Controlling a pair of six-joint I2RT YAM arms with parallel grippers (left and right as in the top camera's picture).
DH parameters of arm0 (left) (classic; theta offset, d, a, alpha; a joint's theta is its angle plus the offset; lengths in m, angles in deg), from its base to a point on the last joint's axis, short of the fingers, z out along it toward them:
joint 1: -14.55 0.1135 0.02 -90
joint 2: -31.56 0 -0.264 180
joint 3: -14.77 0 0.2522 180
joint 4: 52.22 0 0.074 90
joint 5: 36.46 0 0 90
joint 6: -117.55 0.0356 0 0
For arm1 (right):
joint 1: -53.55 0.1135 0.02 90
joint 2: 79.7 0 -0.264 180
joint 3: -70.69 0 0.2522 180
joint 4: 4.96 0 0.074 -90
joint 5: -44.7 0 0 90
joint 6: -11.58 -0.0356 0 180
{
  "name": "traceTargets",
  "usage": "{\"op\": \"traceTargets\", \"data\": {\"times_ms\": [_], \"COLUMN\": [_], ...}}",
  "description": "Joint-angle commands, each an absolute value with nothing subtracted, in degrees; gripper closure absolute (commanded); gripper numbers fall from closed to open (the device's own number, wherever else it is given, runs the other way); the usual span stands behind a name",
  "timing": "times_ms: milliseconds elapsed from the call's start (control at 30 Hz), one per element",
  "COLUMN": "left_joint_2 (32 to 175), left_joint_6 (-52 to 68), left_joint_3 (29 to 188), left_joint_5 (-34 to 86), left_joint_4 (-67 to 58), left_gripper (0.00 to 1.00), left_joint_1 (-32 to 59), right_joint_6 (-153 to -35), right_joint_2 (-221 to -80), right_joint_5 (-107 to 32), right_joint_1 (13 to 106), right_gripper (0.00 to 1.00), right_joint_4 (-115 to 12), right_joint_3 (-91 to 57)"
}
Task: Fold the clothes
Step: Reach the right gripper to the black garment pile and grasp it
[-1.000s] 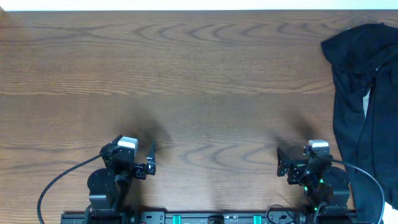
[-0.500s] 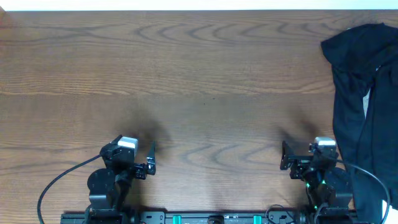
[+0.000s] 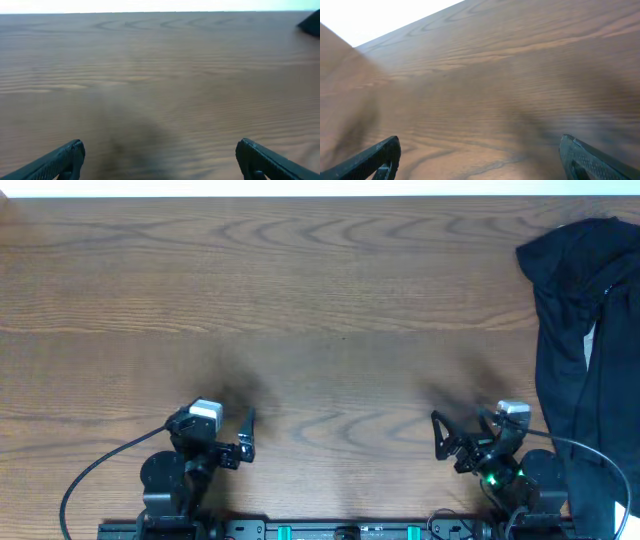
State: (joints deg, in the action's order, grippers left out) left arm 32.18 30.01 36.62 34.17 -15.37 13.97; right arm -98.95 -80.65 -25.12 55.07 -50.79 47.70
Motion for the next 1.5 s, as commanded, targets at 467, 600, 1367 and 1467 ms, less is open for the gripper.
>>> {"op": "traceTargets", "data": {"times_ms": [467,600,1367,1467], "left_joint_2": [41.3,53.1,103.7,103.8], "left_joint_6": [12.3,12.7,28.4,28.4], "left_joint_3": [53.8,62.9,111.0,111.0], "left_joint_5": [23.1,23.3,27.6,27.6], "left_joint_4": [-17.7,-11.4,35.5,36.0], "left_gripper": [0.02,0.02,0.02,0.02], "left_joint_1": [14.2,14.2,14.2,14.2], "right_joint_6": [-92.9,-92.9,-90.8,-92.8], "right_joint_2": [-104.4,-118.7,-168.0,-168.8], "right_joint_5": [-16.0,-19.7,-40.4,-38.3], "right_joint_1": [55.5,55.5,44.3,37.3], "right_gripper": [0.01,0.01,0.03,0.18], "right_joint_4": [-41.2,-47.4,-82.0,-77.2], "right_joint_3": [35.2,24.1,-27.6,-27.7]}}
